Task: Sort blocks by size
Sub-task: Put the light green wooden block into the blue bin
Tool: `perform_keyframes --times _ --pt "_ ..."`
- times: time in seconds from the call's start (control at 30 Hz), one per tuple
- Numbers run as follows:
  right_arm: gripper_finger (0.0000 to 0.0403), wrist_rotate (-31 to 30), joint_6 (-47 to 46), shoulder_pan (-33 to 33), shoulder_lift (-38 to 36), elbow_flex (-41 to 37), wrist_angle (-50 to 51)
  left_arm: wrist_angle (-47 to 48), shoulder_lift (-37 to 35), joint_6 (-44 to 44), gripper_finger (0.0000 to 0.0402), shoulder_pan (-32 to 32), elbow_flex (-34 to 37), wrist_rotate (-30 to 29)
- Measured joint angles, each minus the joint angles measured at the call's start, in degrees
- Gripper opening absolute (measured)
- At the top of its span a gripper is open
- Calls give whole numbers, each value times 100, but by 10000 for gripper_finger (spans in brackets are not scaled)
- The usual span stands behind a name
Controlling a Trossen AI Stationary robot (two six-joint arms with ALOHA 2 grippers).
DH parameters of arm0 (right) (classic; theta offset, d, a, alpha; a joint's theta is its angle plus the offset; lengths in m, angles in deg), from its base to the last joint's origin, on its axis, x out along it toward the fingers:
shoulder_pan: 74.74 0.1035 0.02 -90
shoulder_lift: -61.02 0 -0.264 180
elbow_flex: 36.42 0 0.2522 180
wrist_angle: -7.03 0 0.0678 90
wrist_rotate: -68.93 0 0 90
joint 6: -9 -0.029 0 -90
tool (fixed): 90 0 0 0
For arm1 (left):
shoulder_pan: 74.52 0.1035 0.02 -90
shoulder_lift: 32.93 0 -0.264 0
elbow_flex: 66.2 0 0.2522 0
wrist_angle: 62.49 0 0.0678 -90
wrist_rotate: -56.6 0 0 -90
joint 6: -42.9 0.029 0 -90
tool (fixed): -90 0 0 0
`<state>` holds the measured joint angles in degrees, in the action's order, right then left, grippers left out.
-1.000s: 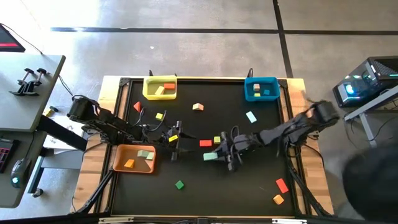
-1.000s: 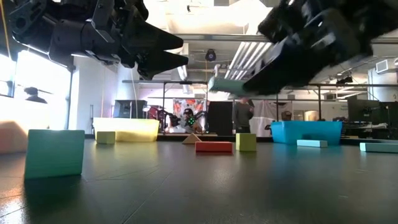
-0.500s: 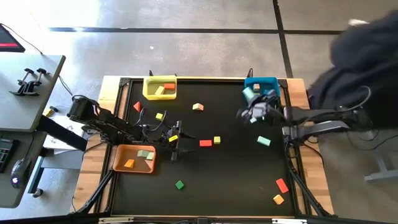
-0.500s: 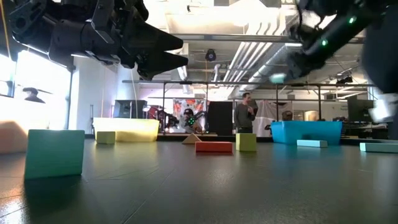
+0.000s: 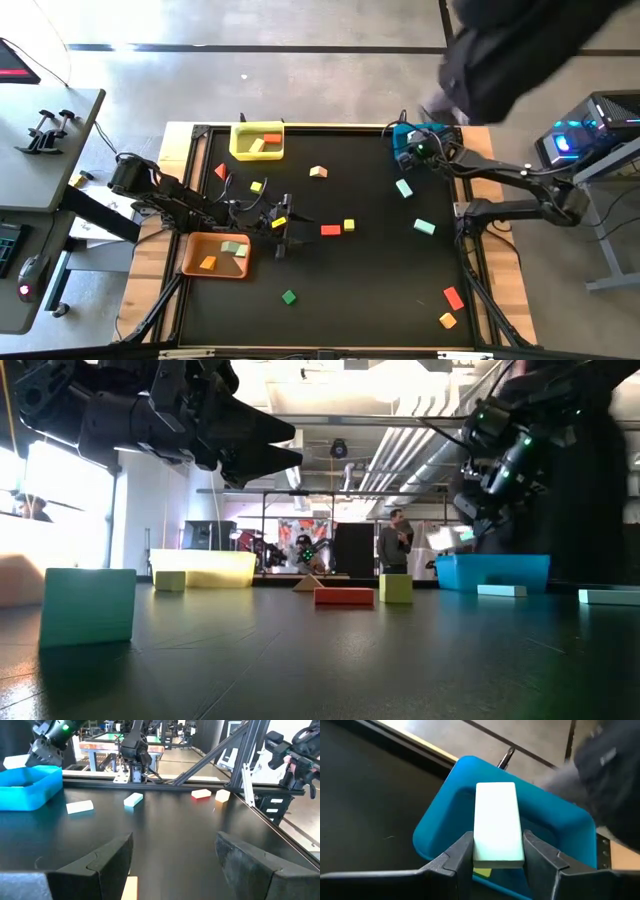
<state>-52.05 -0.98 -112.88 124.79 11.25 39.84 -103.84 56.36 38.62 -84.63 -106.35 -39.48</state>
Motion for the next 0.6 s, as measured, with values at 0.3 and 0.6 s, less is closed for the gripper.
perform_keyframes --times 0.3,0.6 --pt "134 1251 294 515 39 -39 -881 209 -55 314 268 -20 2 -13" --pt "134 2814 552 2151 524 -595 -4608 1768 -2124 1937 268 -265 0 -2038"
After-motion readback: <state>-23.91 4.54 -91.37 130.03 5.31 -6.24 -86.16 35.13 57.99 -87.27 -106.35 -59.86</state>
